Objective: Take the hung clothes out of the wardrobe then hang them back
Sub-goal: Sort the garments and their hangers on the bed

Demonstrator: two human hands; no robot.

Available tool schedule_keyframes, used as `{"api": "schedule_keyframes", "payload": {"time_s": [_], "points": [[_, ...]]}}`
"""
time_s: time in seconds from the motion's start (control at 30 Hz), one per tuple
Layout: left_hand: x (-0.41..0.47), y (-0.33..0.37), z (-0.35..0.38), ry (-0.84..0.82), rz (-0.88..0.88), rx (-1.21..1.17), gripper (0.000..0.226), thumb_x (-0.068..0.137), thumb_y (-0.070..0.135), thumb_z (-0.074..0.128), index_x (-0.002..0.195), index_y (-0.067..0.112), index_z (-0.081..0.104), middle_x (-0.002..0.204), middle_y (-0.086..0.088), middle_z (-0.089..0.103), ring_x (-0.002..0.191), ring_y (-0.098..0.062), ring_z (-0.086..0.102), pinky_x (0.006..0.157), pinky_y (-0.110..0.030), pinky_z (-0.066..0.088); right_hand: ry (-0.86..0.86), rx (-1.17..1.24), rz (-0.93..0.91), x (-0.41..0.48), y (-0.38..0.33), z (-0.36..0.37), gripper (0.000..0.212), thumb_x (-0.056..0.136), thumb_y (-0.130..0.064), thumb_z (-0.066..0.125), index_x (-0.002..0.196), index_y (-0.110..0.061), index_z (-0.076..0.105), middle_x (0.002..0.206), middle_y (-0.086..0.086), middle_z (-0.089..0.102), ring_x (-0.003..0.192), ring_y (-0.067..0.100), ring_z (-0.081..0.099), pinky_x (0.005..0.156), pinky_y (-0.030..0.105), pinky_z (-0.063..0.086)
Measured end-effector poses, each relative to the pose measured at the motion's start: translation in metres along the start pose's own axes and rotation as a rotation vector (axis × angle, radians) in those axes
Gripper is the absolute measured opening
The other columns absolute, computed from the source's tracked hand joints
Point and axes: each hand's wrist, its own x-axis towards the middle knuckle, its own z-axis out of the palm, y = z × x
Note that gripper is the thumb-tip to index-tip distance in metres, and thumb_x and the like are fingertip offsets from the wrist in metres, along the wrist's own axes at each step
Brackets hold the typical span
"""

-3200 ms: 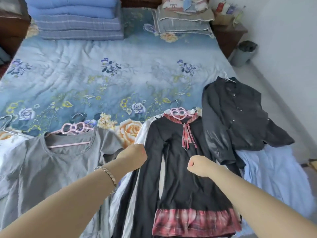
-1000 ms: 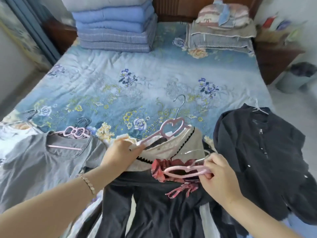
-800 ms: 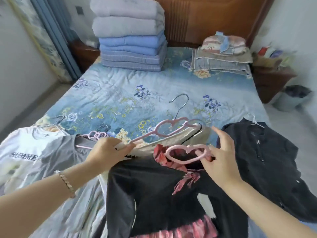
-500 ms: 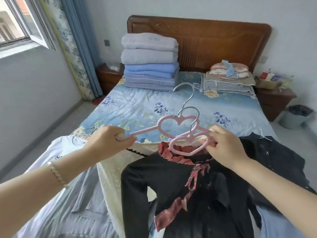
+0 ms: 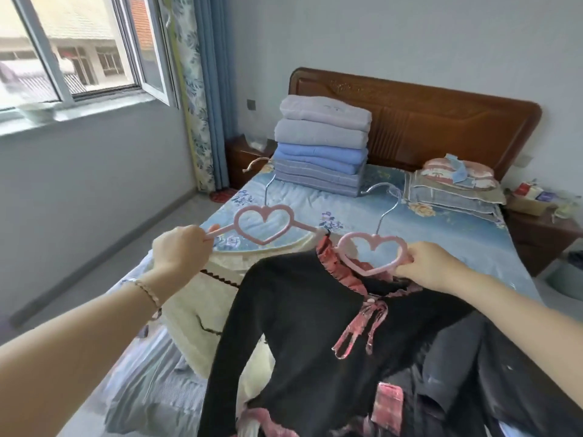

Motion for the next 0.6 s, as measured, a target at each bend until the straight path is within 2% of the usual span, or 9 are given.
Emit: {"api": "schedule_keyframes", "payload": {"time_s": [0.07, 0.17, 0.27, 0.33, 0.4, 0.53, 0.6], "points": [[0.001, -0.024, -0.003, 0.015, -0.07, 0.006, 0.059, 0.099, 0.047, 0.027, 0.073, 0.01, 0.065, 0.062, -0.002, 0.052, 0.065, -0.027, 0.05, 0.061, -0.028, 0.036, -0.036, 0.006, 0.091, 0.002, 0.016, -0.006, 0.022, 0.083, -0.022, 0.065, 0.064, -0.019, 0.054, 0.075, 0.004, 0.061, 0.071, 0.021, 0.056, 0.059, 0.028, 0.04], [0.003, -0.042, -0.01, 0.05, -0.124, -0.003, 0.061, 0.099, 0.047, 0.026, 0.062, 0.01, 0.059, 0.058, -0.002, 0.05, 0.064, -0.029, 0.049, 0.061, -0.029, 0.034, -0.026, -0.049, 0.209, 0.008, 0.042, -0.018, 0.014, 0.088, -0.025, 0.059, 0.086, -0.012, 0.063, 0.098, 0.016, 0.069, 0.076, 0.025, 0.06, 0.063, 0.029, 0.043], [0.002, -0.048, -0.017, 0.093, -0.124, 0.001, 0.062, 0.098, 0.048, 0.028, 0.062, 0.009, 0.06, 0.056, -0.002, 0.049, 0.065, -0.029, 0.048, 0.062, -0.028, 0.033, 0.1, -0.21, 0.349, 0.013, 0.059, -0.033, 0.038, 0.092, -0.038, 0.053, 0.115, -0.009, 0.061, 0.123, 0.017, 0.06, 0.104, 0.031, 0.059, 0.076, 0.029, 0.042], [0.0, -0.047, -0.021, 0.125, -0.076, 0.003, 0.06, 0.098, 0.047, 0.033, 0.063, 0.008, 0.063, 0.053, -0.002, 0.048, 0.063, -0.029, 0.048, 0.059, -0.028, 0.031, 0.244, -0.175, 0.438, 0.014, 0.059, -0.044, 0.042, 0.093, -0.039, 0.05, 0.117, -0.006, 0.059, 0.122, 0.018, 0.06, 0.108, 0.034, 0.058, 0.081, 0.033, 0.044], [-0.002, -0.042, -0.023, 0.155, 0.01, 0.003, 0.055, 0.096, 0.045, 0.04, 0.061, 0.01, 0.063, 0.052, -0.002, 0.048, 0.059, -0.027, 0.047, 0.053, -0.027, 0.029, 0.335, -0.169, 0.451, 0.017, 0.051, -0.049, 0.043, 0.095, -0.039, 0.045, 0.117, -0.005, 0.059, 0.119, 0.019, 0.06, 0.108, 0.035, 0.058, 0.081, 0.034, 0.045], [-0.009, -0.022, -0.021, 0.208, 0.158, -0.087, 0.05, 0.092, 0.04, 0.054, 0.051, 0.012, 0.059, 0.045, -0.001, 0.047, 0.05, -0.027, 0.046, 0.048, -0.026, 0.029, 0.367, -0.148, 0.294, 0.015, 0.02, -0.051, 0.05, 0.095, -0.048, 0.041, 0.109, -0.006, 0.064, 0.112, 0.018, 0.063, 0.103, 0.036, 0.059, 0.076, 0.033, 0.042], [-0.015, -0.009, -0.022, 0.232, 0.19, -0.143, 0.048, 0.091, 0.038, 0.058, 0.05, 0.012, 0.062, 0.041, 0.003, 0.043, 0.047, -0.027, 0.044, 0.046, -0.023, 0.027, 0.358, -0.114, 0.194, 0.013, 0.005, -0.049, 0.042, 0.094, -0.043, 0.045, 0.106, -0.007, 0.065, 0.11, 0.018, 0.064, 0.102, 0.037, 0.059, 0.075, 0.033, 0.042]]}}
